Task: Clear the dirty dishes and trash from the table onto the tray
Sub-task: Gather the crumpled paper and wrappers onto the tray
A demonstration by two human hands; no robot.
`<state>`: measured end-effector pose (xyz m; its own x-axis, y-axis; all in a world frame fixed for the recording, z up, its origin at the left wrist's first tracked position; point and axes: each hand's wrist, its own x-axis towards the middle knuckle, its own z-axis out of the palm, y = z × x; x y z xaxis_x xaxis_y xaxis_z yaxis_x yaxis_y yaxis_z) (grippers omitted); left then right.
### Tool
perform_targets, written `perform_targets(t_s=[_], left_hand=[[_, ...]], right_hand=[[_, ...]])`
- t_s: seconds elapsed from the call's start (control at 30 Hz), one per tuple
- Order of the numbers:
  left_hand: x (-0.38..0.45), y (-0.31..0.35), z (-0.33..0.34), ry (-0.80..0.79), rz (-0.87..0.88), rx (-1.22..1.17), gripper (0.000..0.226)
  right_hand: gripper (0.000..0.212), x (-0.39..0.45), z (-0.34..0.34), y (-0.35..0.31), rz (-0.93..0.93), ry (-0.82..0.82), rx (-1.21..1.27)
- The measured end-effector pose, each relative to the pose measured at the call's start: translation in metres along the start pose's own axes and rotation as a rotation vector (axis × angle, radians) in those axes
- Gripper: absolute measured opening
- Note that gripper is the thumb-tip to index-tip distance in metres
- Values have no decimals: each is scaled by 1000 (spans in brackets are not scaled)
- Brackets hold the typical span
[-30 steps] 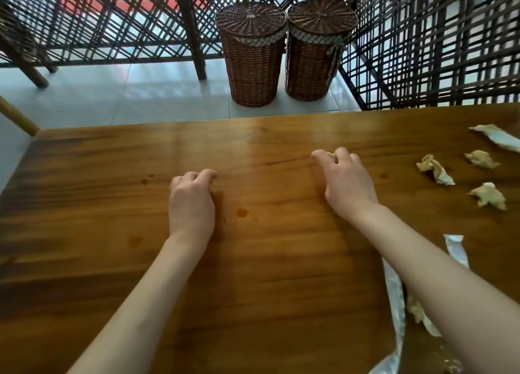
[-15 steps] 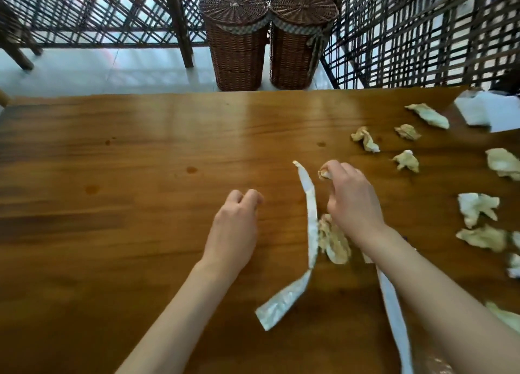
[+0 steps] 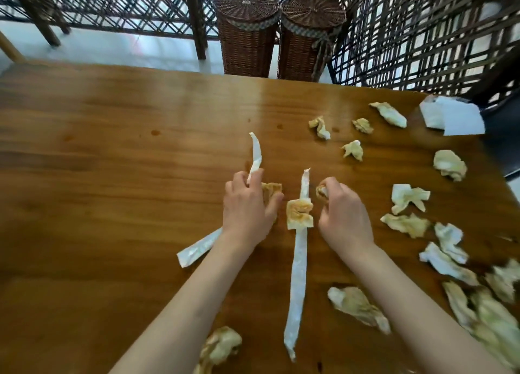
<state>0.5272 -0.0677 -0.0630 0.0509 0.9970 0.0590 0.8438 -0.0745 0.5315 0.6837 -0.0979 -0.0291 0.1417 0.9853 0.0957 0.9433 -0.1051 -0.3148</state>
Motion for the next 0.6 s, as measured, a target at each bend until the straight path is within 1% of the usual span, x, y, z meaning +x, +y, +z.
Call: perform_targets(t_s=[0.03, 0.07, 0.13, 0.17, 0.23, 0.33, 0.47, 0.6], left_hand=[[0, 2, 4, -23, 3, 60, 56], [0, 3, 7, -36, 14, 121, 57], [-3, 7, 11, -31, 32, 161, 45], [-4, 9, 12, -25, 31, 133, 39], [-5, 13, 11, -26, 20, 66, 37], [-12, 10, 2, -12, 8, 15, 42], [-37, 3, -17, -5, 40, -36, 50], [-59, -2, -29, 4, -4, -53, 46]], right_hand=[[29, -3, 0, 4, -5, -4, 10], [30, -5, 1, 7, -8, -5, 25], [32, -9, 2, 13, -9, -9, 56], [33, -10, 3, 15, -11, -13, 70], [33, -11, 5, 18, -12, -16, 98], [32, -10, 7, 21, -24, -18, 122], [31, -7, 10, 17, -41, -42, 175], [37, -6, 15, 3, -59, -72, 184]])
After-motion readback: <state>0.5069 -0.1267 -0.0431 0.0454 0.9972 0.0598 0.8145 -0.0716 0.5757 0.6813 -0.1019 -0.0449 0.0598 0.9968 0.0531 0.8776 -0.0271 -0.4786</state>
